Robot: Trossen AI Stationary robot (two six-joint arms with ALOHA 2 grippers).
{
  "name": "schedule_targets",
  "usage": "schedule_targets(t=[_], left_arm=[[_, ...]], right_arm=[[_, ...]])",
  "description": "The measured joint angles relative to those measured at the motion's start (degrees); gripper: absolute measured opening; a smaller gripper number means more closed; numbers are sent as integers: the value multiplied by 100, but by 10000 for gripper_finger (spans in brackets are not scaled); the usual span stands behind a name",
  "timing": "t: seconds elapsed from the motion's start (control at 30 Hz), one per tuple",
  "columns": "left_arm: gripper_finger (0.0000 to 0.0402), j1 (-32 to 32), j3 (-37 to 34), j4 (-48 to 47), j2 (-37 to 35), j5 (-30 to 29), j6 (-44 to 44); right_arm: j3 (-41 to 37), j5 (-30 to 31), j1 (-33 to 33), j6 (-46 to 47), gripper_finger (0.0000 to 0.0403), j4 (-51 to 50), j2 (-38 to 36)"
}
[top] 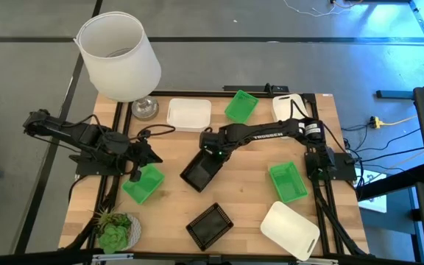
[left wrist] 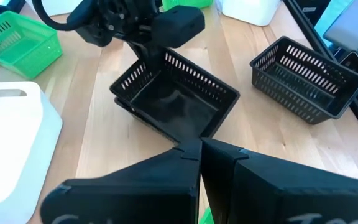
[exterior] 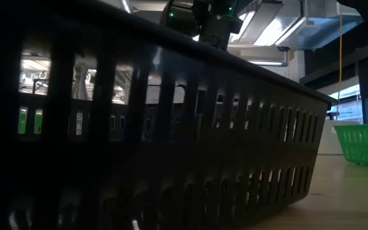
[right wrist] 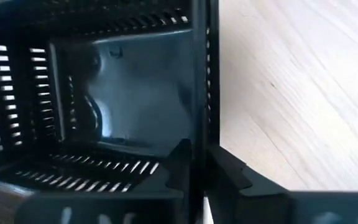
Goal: Stack baskets by color
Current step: Stack the top right black bin on the top left black bin, then stack the bottom left green bin on the top green bin
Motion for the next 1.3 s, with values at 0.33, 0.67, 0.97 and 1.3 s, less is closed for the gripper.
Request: schedule_targets(t=[0.33, 0.67, 0.97, 1.3], left_arm=[[0, 0, 0, 2, 0, 0, 0], [0, 2, 0, 0, 0, 206, -2], [0, 2, 0, -1, 0, 893, -2], [0, 2, 0, 189, 2, 1314, -7]], right_arm=[[37, -504, -12, -121, 43, 316, 0], [677, 44, -15, -1145, 43, 47, -11], [1063, 79, 186, -2245, 43, -323, -33], [1187, 229, 1219, -4477, 43, -931, -346]])
